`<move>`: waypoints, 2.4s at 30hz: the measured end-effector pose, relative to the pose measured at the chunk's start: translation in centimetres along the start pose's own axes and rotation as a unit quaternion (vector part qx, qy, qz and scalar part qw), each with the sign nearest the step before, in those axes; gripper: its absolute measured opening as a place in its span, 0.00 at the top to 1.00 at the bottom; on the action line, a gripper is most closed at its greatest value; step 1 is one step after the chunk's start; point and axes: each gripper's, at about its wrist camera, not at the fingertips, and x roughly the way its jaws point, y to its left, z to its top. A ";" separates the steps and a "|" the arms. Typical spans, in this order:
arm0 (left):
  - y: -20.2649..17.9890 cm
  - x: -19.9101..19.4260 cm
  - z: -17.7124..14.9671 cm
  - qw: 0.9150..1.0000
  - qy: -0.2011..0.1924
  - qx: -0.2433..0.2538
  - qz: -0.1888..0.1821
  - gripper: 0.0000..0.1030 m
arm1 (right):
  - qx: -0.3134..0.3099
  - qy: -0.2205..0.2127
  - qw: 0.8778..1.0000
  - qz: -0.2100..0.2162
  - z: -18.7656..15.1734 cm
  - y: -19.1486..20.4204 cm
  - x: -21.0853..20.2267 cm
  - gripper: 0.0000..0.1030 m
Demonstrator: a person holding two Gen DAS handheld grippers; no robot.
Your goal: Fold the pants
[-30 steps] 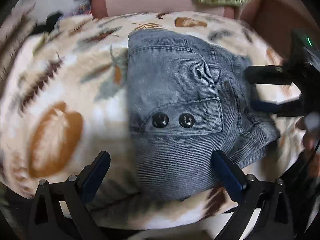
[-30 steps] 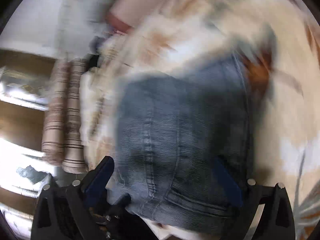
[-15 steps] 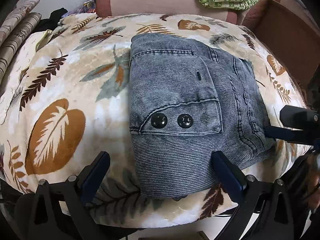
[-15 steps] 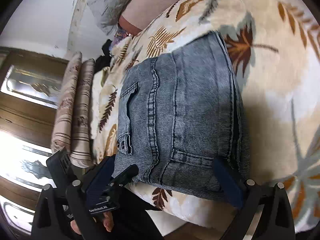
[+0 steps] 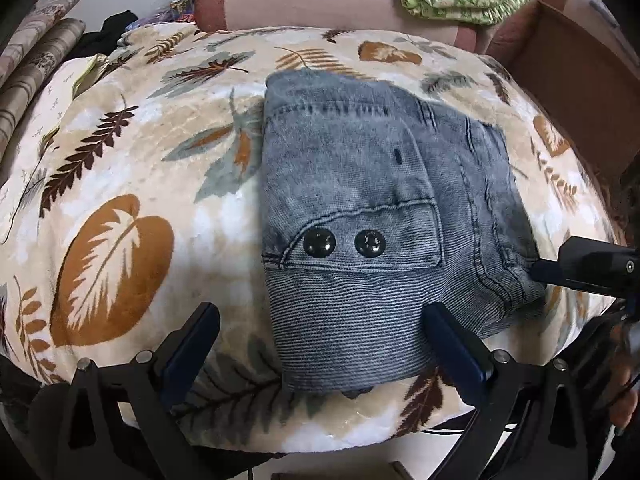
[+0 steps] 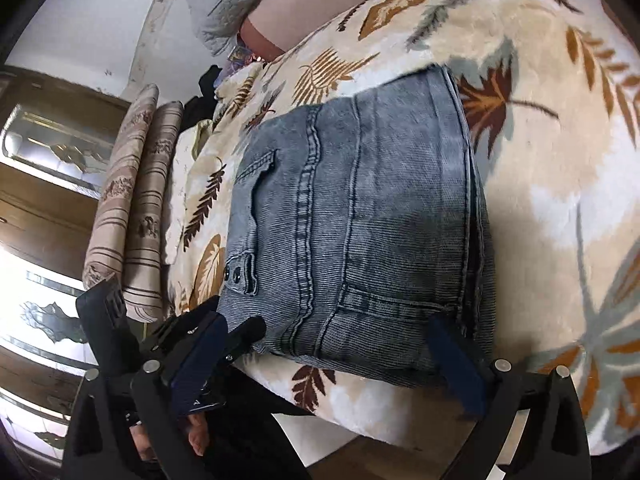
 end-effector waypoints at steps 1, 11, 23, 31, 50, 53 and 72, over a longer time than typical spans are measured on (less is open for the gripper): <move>0.3 -0.8 0.1 1.000 -0.014 -0.007 -0.007 0.01 | -0.004 -0.003 1.000 0.001 0.1 0.4 -0.3 0.02; 3.5 0.0 1.0 0.998 -0.008 -0.068 -0.006 0.01 | 0.038 -0.042 0.998 0.009 1.9 -1.2 -2.5 0.02; 5.4 -1.6 1.2 0.985 -0.021 -0.128 -0.118 0.01 | -0.065 -0.020 0.996 -0.059 11.5 5.0 -0.1 0.02; 5.7 2.3 1.9 0.959 0.029 -0.191 -0.209 0.02 | -0.230 0.158 0.946 -0.164 17.7 17.0 11.6 0.02; 2.4 1.3 1.8 0.981 0.013 -0.136 -0.140 0.53 | -0.136 0.092 0.951 -0.263 19.5 13.3 14.8 0.76; 2.8 1.4 1.7 0.977 0.017 -0.155 -0.146 0.49 | -0.117 0.048 0.962 -0.243 19.4 12.5 10.8 0.75; 5.6 -2.7 2.6 0.977 -0.023 -0.178 -0.120 0.24 | 0.000 0.063 0.994 -0.086 5.5 -0.5 1.9 0.24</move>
